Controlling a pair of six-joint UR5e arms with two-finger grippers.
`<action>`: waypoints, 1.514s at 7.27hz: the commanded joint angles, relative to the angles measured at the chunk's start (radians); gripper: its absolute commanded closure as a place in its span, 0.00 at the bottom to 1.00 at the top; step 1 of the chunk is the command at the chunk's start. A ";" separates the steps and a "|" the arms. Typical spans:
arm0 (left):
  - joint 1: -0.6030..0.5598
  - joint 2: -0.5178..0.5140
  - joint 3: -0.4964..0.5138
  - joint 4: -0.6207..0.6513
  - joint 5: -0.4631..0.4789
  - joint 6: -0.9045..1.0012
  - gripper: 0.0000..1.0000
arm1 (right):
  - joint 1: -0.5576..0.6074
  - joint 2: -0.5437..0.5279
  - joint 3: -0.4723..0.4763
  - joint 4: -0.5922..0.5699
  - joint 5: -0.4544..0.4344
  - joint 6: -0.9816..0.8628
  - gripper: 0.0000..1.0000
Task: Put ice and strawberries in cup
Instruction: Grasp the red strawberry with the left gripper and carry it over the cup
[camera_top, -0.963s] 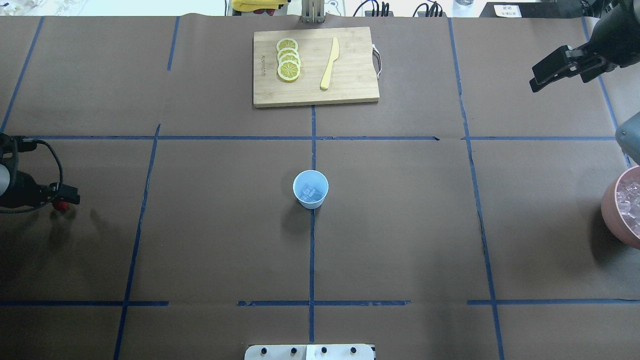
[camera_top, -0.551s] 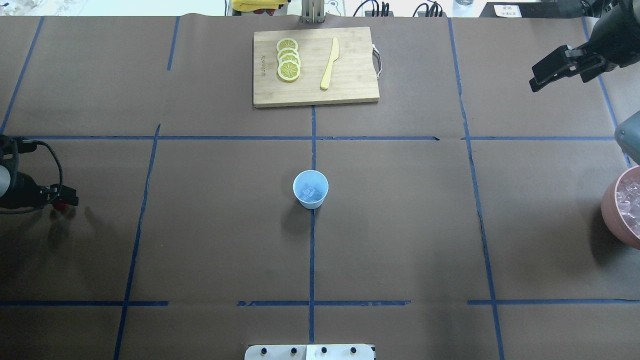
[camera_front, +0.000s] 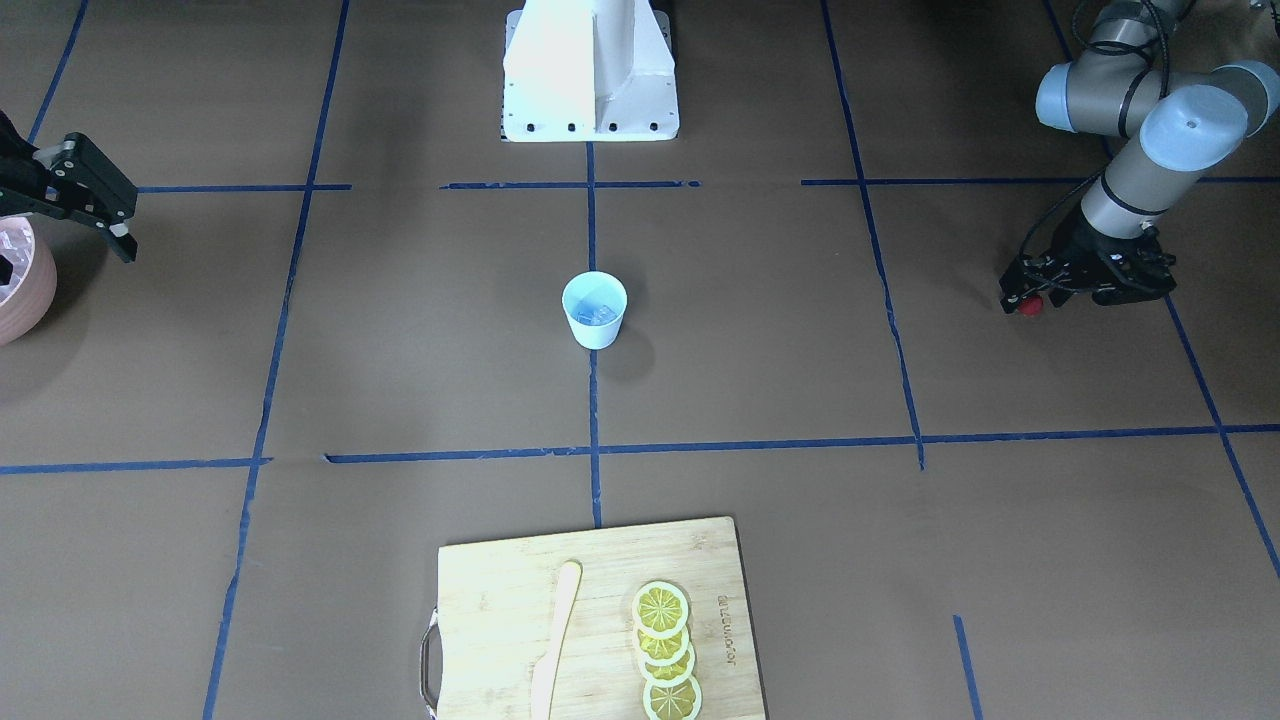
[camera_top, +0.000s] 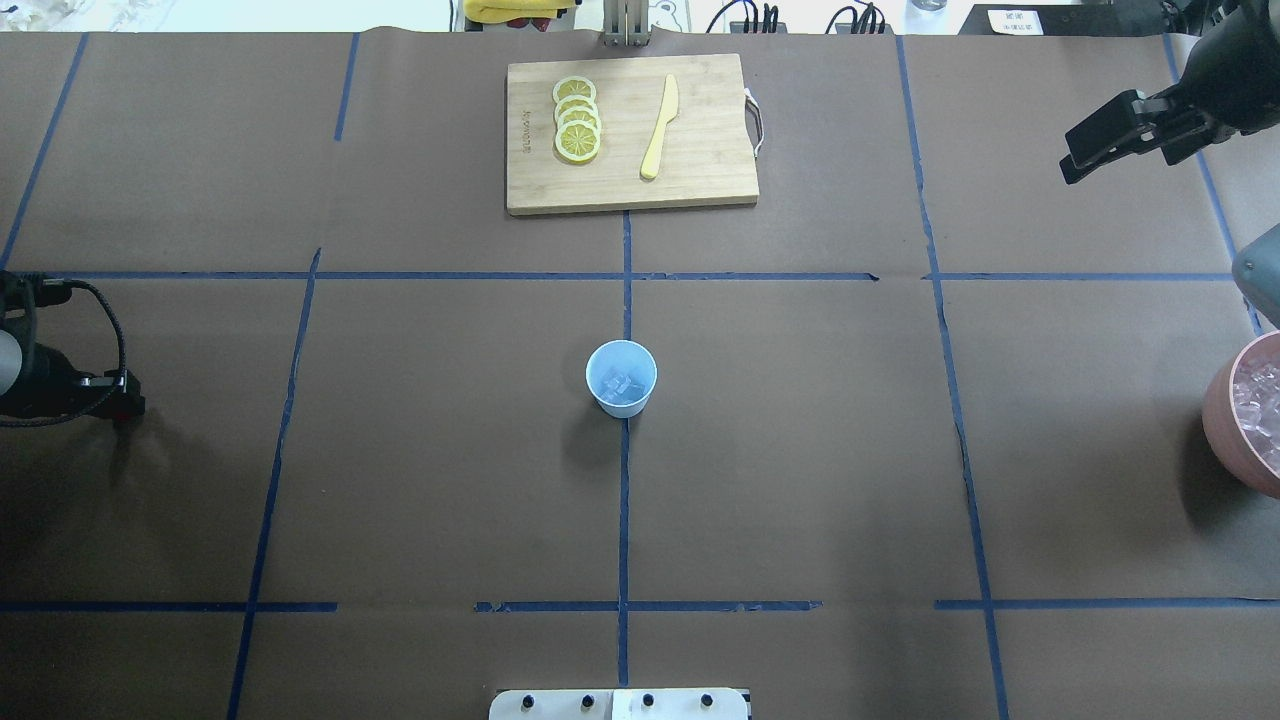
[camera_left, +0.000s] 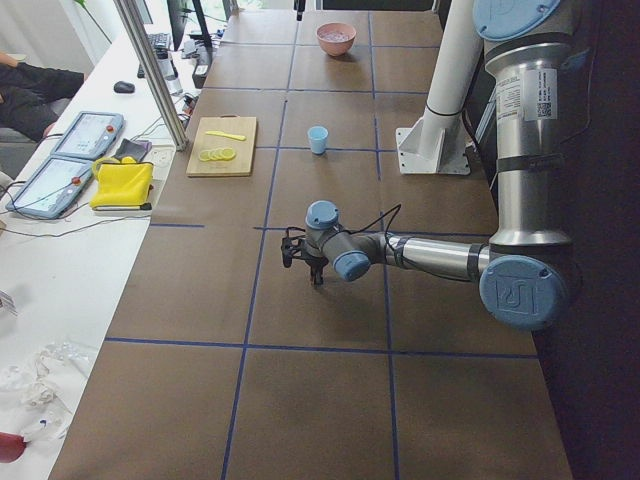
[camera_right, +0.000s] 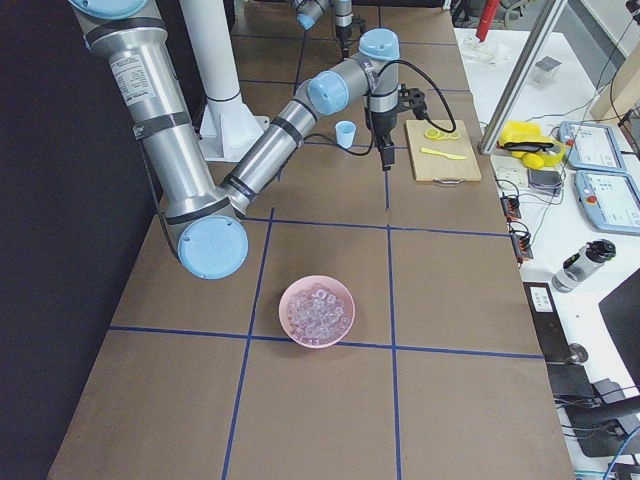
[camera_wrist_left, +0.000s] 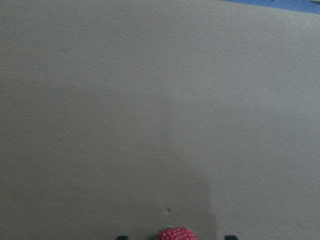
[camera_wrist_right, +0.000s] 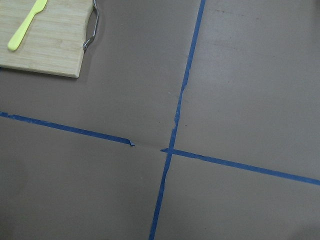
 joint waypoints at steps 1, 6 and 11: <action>-0.004 0.001 -0.013 0.001 -0.001 -0.002 0.93 | 0.005 -0.003 0.003 0.000 0.004 0.001 0.01; -0.008 -0.200 -0.334 0.547 -0.011 -0.036 0.98 | 0.178 -0.144 -0.006 0.006 0.130 -0.192 0.01; 0.253 -0.757 -0.243 0.833 0.066 -0.437 0.99 | 0.351 -0.397 -0.191 0.268 0.207 -0.435 0.01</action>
